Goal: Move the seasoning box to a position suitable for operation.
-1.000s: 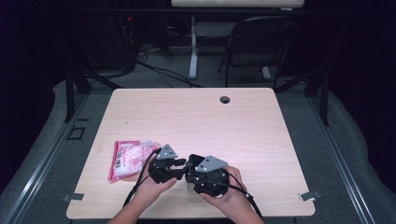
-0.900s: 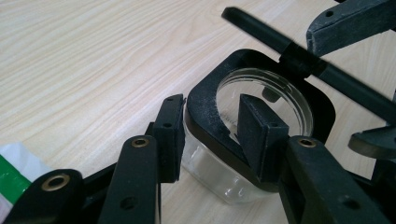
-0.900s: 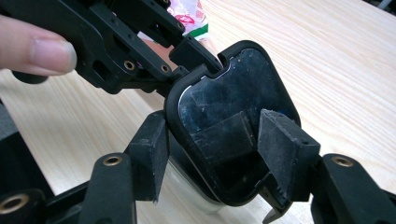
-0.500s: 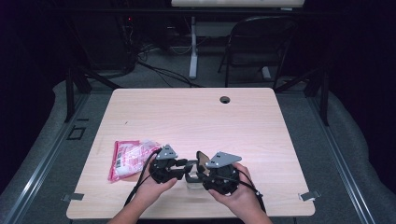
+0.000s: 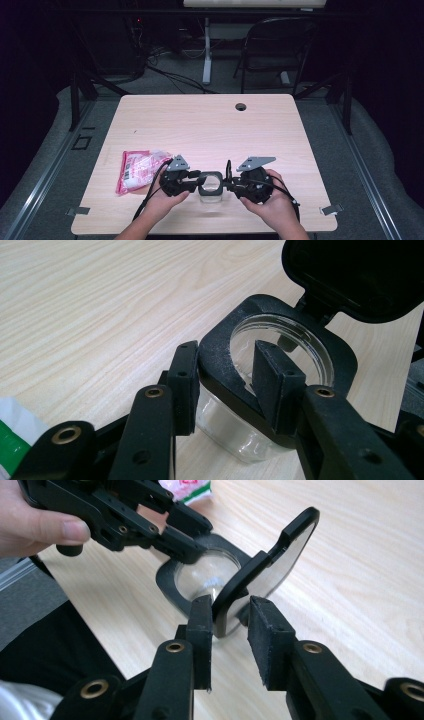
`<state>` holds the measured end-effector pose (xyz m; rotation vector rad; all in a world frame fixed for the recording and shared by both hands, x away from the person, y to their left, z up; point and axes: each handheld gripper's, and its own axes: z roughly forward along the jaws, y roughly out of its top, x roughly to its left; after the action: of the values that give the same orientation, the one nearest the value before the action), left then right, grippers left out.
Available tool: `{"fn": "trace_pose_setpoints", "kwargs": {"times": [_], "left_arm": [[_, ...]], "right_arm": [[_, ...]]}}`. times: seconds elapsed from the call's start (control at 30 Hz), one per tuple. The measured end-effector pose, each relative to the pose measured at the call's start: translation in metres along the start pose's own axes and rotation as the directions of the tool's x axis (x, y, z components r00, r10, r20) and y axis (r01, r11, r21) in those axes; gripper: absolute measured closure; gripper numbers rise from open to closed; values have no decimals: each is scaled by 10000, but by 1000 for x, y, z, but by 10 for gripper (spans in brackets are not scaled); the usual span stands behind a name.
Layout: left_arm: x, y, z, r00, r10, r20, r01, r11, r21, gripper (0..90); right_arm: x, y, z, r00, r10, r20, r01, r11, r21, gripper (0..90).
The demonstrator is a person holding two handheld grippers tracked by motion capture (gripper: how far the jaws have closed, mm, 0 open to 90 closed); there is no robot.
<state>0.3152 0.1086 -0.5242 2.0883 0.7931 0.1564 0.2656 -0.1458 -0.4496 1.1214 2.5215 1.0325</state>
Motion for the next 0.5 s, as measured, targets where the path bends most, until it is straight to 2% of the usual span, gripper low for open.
{"fn": "trace_pose_setpoints", "kwargs": {"times": [0.1,0.23,0.27,0.4,0.5], "left_arm": [[1,-1,1,10000,-9,60,10,10000,-97,633],[1,-1,1,10000,7,71,-7,9999,-101,633],[0,-1,1,10000,3,-52,-4,10000,-94,633],[0,0,0,10000,-11,-64,10,10000,-46,633],[0,0,-1,9998,-148,-154,148,9999,-1,629]], "right_arm": [[-7,-2,-2,9990,354,-272,-350,9993,156,734],[-10,-3,-2,9979,468,-441,-456,9986,281,741],[-10,-3,-2,9980,491,-397,-480,9985,281,741],[-8,-2,-1,9989,425,-182,-421,9989,201,756],[-10,-3,1,9989,475,-41,-476,9988,-92,778]]}}
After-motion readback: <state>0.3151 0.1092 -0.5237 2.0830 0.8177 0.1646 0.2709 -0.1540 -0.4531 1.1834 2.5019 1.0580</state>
